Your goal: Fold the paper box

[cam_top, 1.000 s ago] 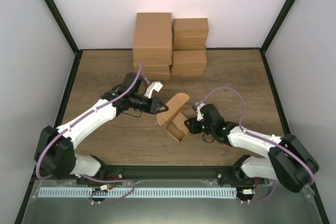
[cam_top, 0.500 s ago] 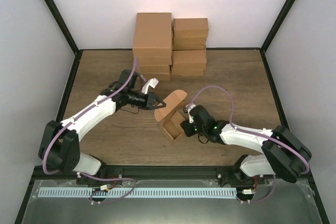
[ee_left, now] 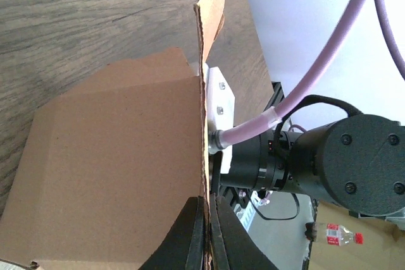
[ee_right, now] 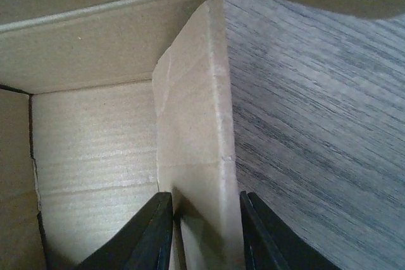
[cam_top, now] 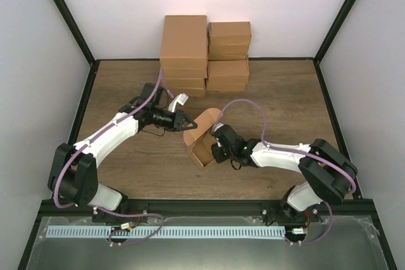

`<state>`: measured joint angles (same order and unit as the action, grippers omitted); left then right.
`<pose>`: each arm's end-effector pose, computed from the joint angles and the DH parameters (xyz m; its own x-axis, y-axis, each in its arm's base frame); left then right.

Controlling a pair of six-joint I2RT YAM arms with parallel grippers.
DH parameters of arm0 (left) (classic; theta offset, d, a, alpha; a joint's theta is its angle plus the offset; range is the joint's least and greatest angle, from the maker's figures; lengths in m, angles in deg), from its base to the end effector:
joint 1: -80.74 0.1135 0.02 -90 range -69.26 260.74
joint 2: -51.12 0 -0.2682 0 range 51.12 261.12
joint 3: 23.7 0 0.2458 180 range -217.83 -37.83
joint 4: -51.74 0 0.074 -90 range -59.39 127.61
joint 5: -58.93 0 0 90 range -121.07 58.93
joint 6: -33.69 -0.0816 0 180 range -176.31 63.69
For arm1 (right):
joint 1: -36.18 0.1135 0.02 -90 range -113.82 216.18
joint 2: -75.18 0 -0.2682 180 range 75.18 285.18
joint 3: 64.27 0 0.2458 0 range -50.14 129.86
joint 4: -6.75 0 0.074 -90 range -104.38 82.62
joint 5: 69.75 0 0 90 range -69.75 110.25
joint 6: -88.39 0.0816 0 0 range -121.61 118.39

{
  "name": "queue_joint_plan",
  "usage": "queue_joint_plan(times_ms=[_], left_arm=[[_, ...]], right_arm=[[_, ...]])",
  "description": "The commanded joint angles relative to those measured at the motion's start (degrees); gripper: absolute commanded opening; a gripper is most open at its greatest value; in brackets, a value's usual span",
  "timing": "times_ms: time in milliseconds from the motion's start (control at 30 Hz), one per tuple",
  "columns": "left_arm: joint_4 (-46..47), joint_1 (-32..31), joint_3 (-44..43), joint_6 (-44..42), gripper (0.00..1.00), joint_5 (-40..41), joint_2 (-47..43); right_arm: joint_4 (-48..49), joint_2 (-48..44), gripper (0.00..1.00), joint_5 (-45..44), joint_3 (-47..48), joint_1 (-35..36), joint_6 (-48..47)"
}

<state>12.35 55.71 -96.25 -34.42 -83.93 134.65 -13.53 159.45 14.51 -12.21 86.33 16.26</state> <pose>0.2531 -0.1900 0.2382 -0.9145 0.1786 -0.3629 0.4043 0.4295 -0.8075 0.1957 0.2218 0.1262 -0.7062 -0.3696 -0.6039 -0.5339 0.8382 0.1113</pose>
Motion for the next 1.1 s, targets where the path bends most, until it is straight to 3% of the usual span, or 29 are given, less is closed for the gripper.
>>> queue_joint_plan(times_ms=[0,133,333,467,733,900,1067], left_arm=[[-0.28,0.86,-1.69,-2.08,0.04,-0.32,0.23],[-1.29,0.98,-1.96,-2.91,0.04,-0.06,0.18],[-1.99,1.09,-1.68,-3.43,0.04,0.48,-0.28],[-2.06,1.05,-1.54,-3.60,0.04,0.48,-0.47],[-3.09,1.11,-1.85,-4.93,0.18,2.10,-1.37],[-3.95,1.06,-1.69,-5.68,0.42,3.21,-2.87],[-5.32,1.05,-1.25,-6.81,0.58,6.03,-5.79]], right_arm=[[-2.37,3.41,0.31,-1.22,2.27,1.00,0.26],[-4.13,6.38,0.29,-3.17,4.16,1.21,1.10],[-8.10,8.19,0.02,-10.10,6.77,1.43,4.14],[-7.66,7.10,0.01,-9.38,6.40,1.70,4.35],[-7.20,2.68,0.24,-5.84,4.86,1.70,5.17],[-5.94,-0.31,0.38,-2.22,4.39,1.55,4.17],[-5.44,-1.49,0.41,1.19,4.76,-0.22,3.66]])
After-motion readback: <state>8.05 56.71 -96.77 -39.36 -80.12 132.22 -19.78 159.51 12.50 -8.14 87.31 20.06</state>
